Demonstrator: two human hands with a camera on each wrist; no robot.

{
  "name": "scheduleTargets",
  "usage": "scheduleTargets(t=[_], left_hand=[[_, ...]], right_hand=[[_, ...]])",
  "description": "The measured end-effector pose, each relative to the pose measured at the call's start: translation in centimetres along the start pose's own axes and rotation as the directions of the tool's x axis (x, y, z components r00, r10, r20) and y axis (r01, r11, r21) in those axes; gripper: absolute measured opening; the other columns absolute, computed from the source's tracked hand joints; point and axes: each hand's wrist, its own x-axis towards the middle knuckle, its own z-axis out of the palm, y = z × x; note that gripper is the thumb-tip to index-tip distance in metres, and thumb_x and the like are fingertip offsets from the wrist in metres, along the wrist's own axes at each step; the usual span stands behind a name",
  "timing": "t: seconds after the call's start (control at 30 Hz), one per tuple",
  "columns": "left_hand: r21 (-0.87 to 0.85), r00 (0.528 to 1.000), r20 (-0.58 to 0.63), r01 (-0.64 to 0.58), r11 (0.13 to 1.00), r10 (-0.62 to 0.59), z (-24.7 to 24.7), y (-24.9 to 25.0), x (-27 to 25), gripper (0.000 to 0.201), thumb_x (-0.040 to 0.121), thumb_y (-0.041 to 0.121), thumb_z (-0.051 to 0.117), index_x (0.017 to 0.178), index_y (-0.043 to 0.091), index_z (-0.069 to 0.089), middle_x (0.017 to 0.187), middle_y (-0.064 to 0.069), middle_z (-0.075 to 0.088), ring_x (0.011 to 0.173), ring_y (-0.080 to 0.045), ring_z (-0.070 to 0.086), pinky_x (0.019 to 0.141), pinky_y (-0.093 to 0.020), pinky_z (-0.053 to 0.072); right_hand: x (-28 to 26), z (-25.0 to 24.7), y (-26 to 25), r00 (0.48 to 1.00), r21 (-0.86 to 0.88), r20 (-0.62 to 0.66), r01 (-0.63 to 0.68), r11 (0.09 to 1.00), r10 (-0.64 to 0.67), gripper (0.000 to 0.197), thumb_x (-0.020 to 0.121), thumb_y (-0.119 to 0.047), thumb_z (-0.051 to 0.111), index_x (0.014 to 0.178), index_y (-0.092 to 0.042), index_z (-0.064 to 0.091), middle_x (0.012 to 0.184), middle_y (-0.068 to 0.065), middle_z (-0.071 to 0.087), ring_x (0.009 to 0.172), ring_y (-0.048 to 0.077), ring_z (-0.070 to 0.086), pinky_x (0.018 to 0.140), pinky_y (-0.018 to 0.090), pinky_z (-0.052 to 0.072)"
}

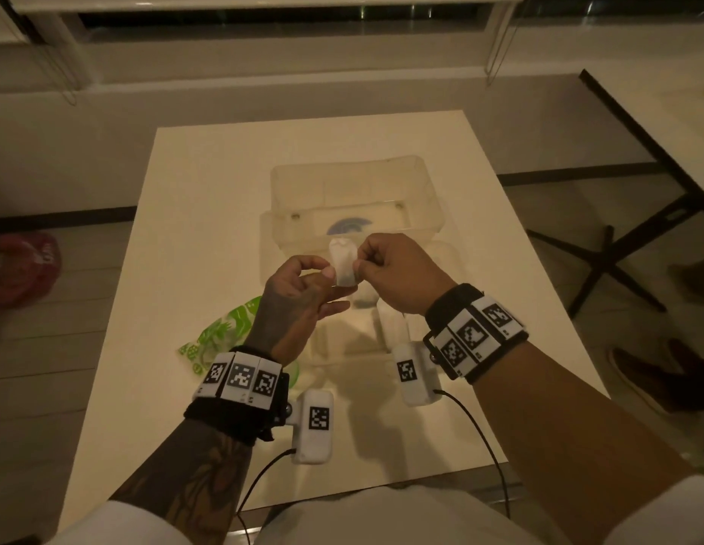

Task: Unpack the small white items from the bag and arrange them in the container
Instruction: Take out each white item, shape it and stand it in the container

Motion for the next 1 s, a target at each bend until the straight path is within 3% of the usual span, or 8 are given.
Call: scheduleTargets(t=[0.17,0.4,0.57,0.73,0.87,1.0], left_hand=[[-0.009,1.000,0.016,0.007,1.000,-0.007,0.2,0.0,-0.1,0.010,0.096,0.007,0.054,0.105,0.005,0.052,0.093,-0.020,0.073,0.091,-0.032,0.072,0.069,-0.033,0.058],[0.208,0.997,-0.015,-0.074,0.975,0.079,1.5,-0.4,-0.5,0.017,0.090,-0.001,0.060,0.100,0.011,0.053,0.084,-0.014,0.075,0.084,-0.027,0.074,0.065,-0.035,0.060],[0.350,0.980,-0.047,-0.167,0.922,0.196,1.6,-0.5,-0.2,0.030,0.082,-0.005,0.068,0.097,0.018,0.054,0.080,-0.004,0.075,0.072,-0.020,0.072,0.061,-0.036,0.059],[0.412,0.976,-0.054,-0.173,0.895,0.213,1.6,0.0,0.4,0.029,0.079,-0.003,0.072,0.096,0.015,0.056,0.078,-0.009,0.074,0.069,-0.021,0.072,0.059,-0.037,0.060],[0.437,0.967,-0.071,-0.191,0.879,0.245,1.2,0.4,1.1,0.029,0.077,-0.007,0.069,0.089,0.014,0.054,0.073,-0.012,0.070,0.063,-0.021,0.069,0.056,-0.033,0.058],[0.389,0.972,-0.104,-0.155,0.908,0.211,0.8,0.4,1.6,0.024,0.080,-0.007,0.066,0.083,0.013,0.052,0.075,-0.014,0.067,0.069,-0.026,0.070,0.056,-0.035,0.058]], right_hand=[[-0.4,-0.1,0.3,0.999,0.057,-0.040,-0.022,0.998,0.024,0.014,0.091,-0.015,0.059,0.078,-0.017,0.059,0.074,-0.002,0.059,0.062,0.006,0.050,0.058,0.017,0.038],[-1.2,-0.9,1.8,1.000,0.066,-0.013,-0.016,0.998,0.017,0.010,0.091,-0.015,0.059,0.080,-0.016,0.059,0.072,-0.005,0.057,0.058,0.003,0.048,0.049,0.007,0.036],[-1.0,-0.9,2.4,1.000,0.056,-0.004,0.003,0.998,-0.002,0.012,0.090,-0.014,0.059,0.078,-0.017,0.058,0.070,-0.007,0.054,0.058,0.004,0.046,0.054,0.013,0.033],[-0.8,-0.8,2.0,1.000,0.067,-0.012,0.014,0.998,-0.014,0.009,0.090,-0.012,0.058,0.082,-0.014,0.060,0.073,-0.004,0.056,0.060,0.006,0.049,0.050,0.010,0.037],[-0.4,-0.5,1.7,0.999,0.051,-0.033,0.028,0.998,-0.026,0.008,0.090,-0.013,0.058,0.082,-0.015,0.060,0.074,-0.005,0.056,0.061,0.007,0.049,0.057,0.017,0.039],[-0.3,-0.5,1.6,0.999,0.109,-0.032,0.035,0.993,-0.032,0.006,0.090,-0.014,0.058,0.084,-0.012,0.059,0.074,-0.004,0.056,0.063,0.007,0.048,0.060,0.021,0.045]])
